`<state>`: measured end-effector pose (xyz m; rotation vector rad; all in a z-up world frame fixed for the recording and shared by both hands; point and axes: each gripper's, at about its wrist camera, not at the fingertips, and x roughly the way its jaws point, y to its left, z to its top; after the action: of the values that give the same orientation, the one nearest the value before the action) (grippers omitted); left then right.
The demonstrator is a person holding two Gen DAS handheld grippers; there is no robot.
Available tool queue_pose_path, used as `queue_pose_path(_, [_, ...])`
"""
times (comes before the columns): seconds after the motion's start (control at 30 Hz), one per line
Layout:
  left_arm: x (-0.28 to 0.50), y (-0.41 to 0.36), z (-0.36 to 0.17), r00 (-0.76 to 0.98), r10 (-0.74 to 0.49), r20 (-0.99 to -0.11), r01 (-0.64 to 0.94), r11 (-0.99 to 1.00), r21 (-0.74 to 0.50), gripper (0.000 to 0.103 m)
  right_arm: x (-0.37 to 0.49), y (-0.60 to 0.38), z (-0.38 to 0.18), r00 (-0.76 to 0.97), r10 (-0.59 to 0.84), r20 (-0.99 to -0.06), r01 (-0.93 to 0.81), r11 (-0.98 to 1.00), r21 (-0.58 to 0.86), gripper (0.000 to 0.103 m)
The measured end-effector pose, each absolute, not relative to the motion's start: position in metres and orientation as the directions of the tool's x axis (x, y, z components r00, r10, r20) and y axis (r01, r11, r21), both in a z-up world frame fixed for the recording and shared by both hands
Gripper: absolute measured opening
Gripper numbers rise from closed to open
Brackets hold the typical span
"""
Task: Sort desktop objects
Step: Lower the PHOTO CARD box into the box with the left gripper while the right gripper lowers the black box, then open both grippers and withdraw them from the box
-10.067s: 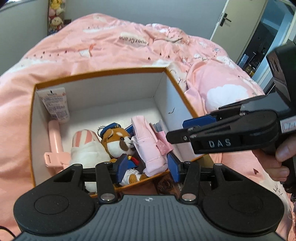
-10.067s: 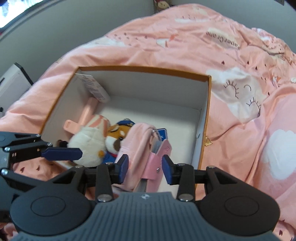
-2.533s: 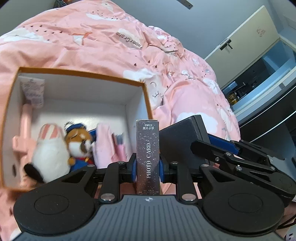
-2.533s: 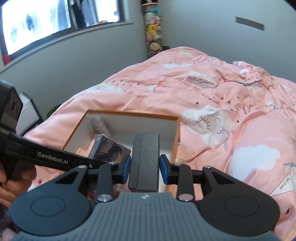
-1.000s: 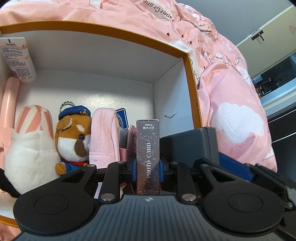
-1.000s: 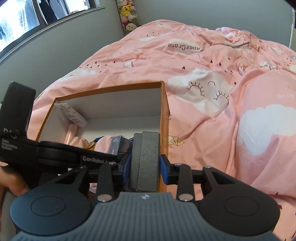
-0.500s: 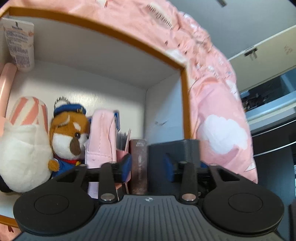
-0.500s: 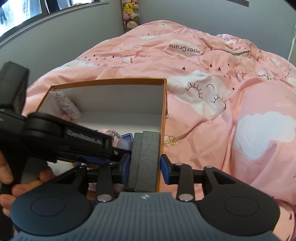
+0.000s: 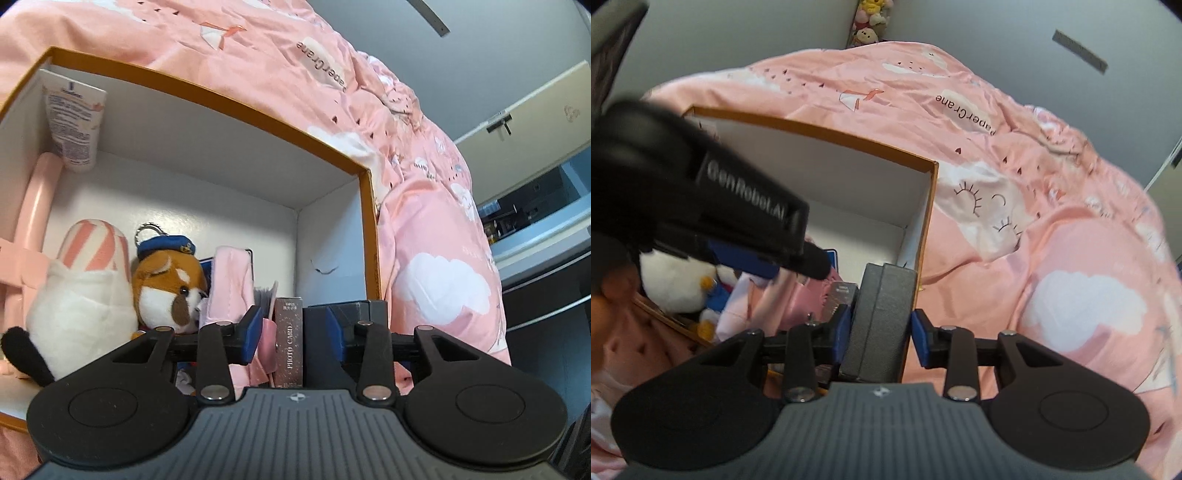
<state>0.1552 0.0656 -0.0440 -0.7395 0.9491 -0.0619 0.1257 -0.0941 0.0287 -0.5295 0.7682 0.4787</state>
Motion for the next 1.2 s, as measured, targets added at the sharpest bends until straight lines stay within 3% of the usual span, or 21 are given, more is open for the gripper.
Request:
queue_pose_path(0.3, [0.146,0.074,-0.039,0.633,-0.339,-0.696,-0.257,0.756,-0.602,0.043,0.115,-0.075,0.023,0.661,0.152,-0.735,-0.594,0.704,-0.389,0.038])
queue_pose_path(0.53, [0.141,0.082,-0.035,0.654,-0.332,-0.679,-0.253,0.750,-0.611,0.043,0.126,-0.070,0.016,0.638,0.136,-0.758,-0.614,0.683,-0.395,0.038])
queue_pose_path(0.77, [0.140,0.092,-0.043,0.645,-0.325,-0.691,-0.281,0.740,-0.611,0.043,0.139,-0.075,0.011,0.568,0.139,-0.811,-0.632,0.705,-0.322,0.037])
queue_pose_path(0.93, [0.141,0.093,-0.048,0.628,-0.339,-0.701,-0.277,0.744,-0.608,0.043,0.161,-0.081,0.001,0.474,0.189,-0.860,-0.607,0.778,-0.163,0.036])
queue_pose_path(1.0, [0.142,0.093,-0.051,0.623,-0.344,-0.702,-0.276,0.743,-0.610,0.043,0.172,-0.089,0.005,0.429,0.226,-0.874,-0.584,0.808,-0.077,0.034])
queue_pose_path(1.03, [0.143,0.092,-0.052,0.621,-0.347,-0.703,-0.275,0.743,-0.610,0.043,0.177,-0.093,0.007,0.405,0.248,-0.880,-0.573,0.819,-0.033,0.026])
queue_pose_path(1.2, [0.143,0.087,-0.056,0.614,-0.352,-0.707,-0.268,0.749,-0.606,0.043,0.171,-0.094,0.010,0.404,0.251,-0.879,-0.580,0.814,-0.034,0.023])
